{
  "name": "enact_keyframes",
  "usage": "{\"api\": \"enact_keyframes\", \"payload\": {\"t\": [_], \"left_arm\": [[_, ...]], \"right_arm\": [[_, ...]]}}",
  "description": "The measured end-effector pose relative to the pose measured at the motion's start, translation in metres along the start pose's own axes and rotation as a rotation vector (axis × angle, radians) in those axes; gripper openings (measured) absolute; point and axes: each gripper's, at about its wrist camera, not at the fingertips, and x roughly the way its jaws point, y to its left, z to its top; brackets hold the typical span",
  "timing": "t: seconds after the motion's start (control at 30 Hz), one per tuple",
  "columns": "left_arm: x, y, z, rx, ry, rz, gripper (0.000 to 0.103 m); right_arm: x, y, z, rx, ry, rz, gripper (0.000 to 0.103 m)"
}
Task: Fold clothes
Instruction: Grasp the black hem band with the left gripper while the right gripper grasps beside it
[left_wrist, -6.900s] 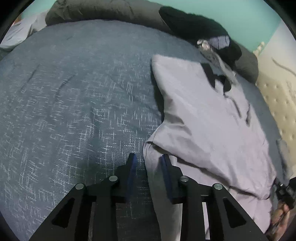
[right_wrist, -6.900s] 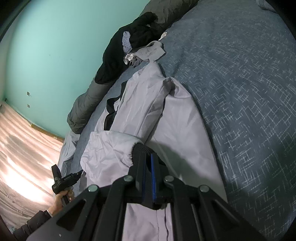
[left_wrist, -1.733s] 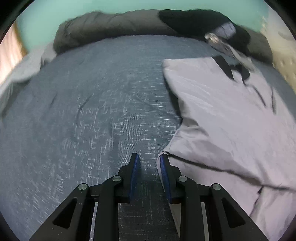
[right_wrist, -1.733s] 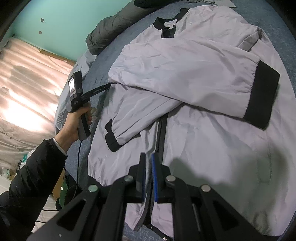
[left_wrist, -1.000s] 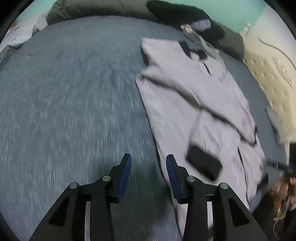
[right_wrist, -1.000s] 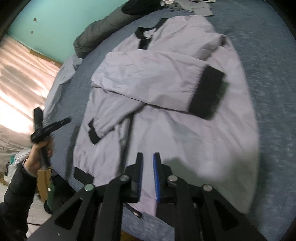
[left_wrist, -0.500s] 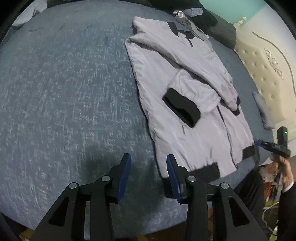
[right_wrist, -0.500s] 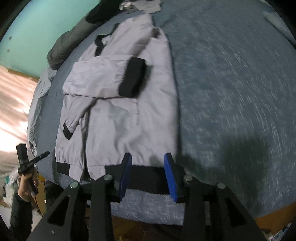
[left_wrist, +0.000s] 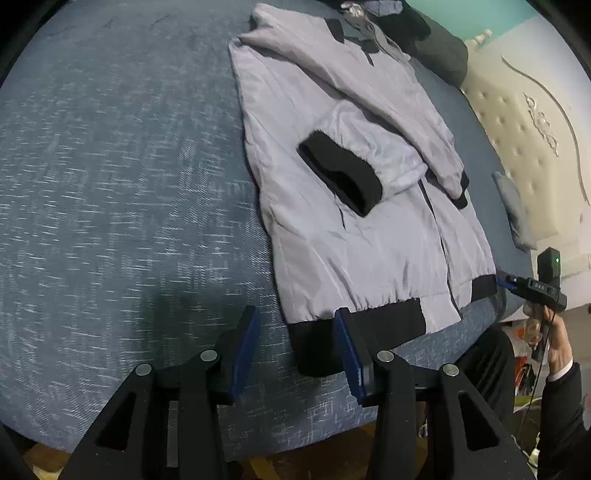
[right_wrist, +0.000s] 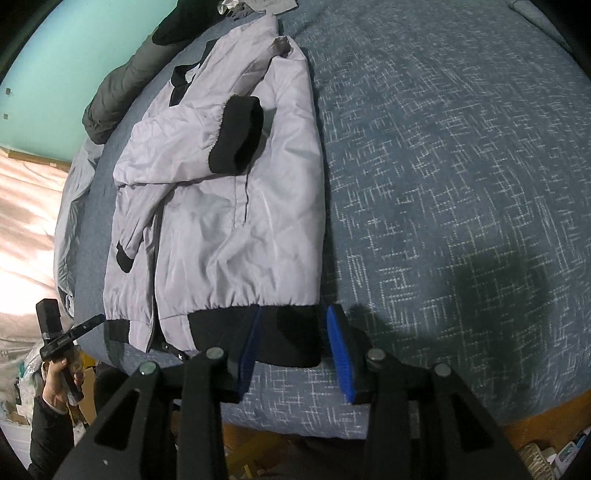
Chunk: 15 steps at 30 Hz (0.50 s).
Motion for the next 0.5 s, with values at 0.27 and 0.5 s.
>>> {"api": "enact_keyframes", "payload": {"t": [0.27, 0.5], "left_arm": [[0.019, -0.001, 0.000, -0.013, 0.033, -0.021, 0.046], [0.036, 0.001, -0.004, -0.031, 0.044, -0.022, 0.045]], "right_arm": [[0.013, 0.004, 0.003, -0.014, 0.024, 0.005, 0.036], [0.026, 0.005, 0.003, -0.022, 0.050, 0.004, 0.036]]}}
